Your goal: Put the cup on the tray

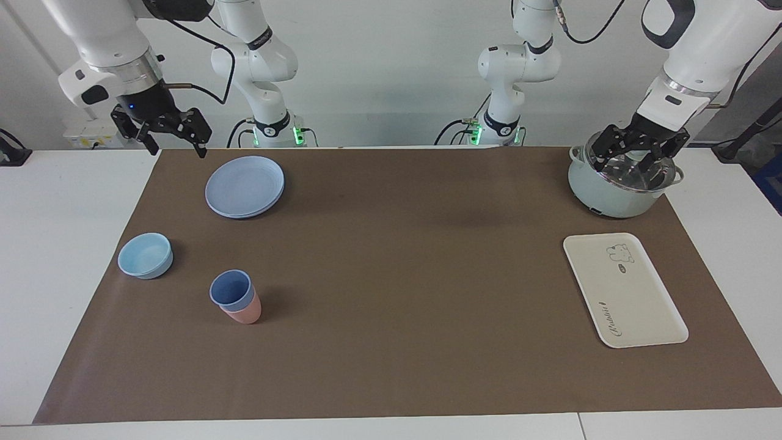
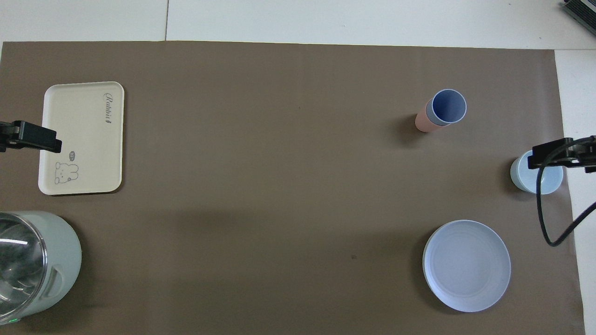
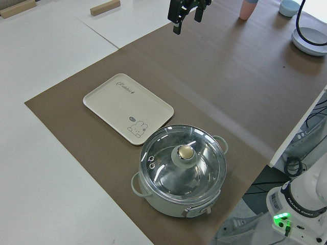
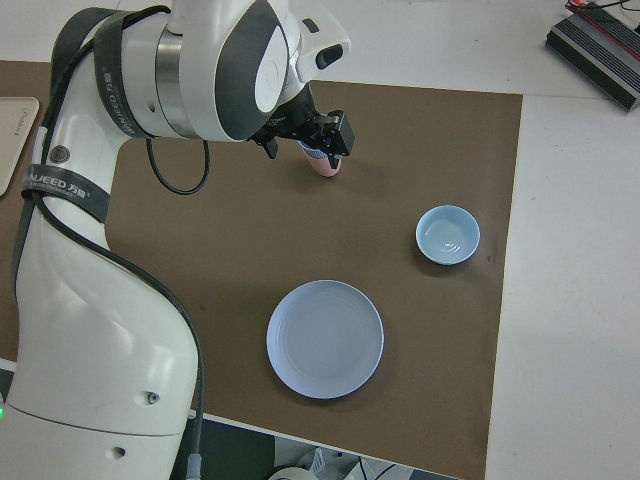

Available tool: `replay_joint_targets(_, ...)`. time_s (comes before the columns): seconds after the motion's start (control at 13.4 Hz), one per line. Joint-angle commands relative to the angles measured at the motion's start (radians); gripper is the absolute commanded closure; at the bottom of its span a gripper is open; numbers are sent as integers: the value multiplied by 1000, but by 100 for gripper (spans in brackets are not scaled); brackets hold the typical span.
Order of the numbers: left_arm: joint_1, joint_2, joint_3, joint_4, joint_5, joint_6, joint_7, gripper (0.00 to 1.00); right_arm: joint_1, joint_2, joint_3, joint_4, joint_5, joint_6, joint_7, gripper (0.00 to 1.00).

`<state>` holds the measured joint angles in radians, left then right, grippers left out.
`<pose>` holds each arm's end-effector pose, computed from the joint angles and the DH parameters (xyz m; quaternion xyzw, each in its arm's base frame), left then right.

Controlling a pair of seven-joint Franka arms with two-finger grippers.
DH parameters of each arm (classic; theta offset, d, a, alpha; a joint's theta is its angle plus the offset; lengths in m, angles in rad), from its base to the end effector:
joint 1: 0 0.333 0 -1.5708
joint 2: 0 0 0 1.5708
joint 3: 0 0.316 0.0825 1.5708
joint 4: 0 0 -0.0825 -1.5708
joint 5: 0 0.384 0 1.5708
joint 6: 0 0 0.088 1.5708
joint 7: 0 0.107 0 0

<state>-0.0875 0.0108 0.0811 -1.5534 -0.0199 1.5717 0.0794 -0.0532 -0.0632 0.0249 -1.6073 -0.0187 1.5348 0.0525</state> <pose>0.5581 -0.0060 0.6268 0.9990 -0.0429 0.0041 0.0094 0.5308 -0.0166 0.6385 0.9991 -0.0407 -0.0045 0.0102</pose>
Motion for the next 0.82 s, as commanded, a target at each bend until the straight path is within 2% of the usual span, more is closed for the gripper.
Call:
replay_joint_targets(0.0,-5,-18,5,-20,0,21,8,0,-11,-15,0,-74,48,121,-150,0)
replay_joint_targets(0.15,-5,-18,5,-19,0,21,8,0,-84,-29,-5,-170,197,253,-395,0)
replay_joint_targets(0.3,-5,-18,5,-20,0,21,8,0,-115,-30,-5,-259,256,393,-677,0)
replay_joint_targets(0.45,-3,-18,5,-20,0,27,7,0,-158,-6,-5,-333,423,543,-935,0)
replay_joint_targets(0.6,-3,-18,5,-19,0,34,5,0,-172,51,-5,-362,544,645,-1136,0)
replay_joint_targets(0.74,-5,-18,5,-19,0,34,10,0,-195,141,-7,-359,751,694,-1378,0)
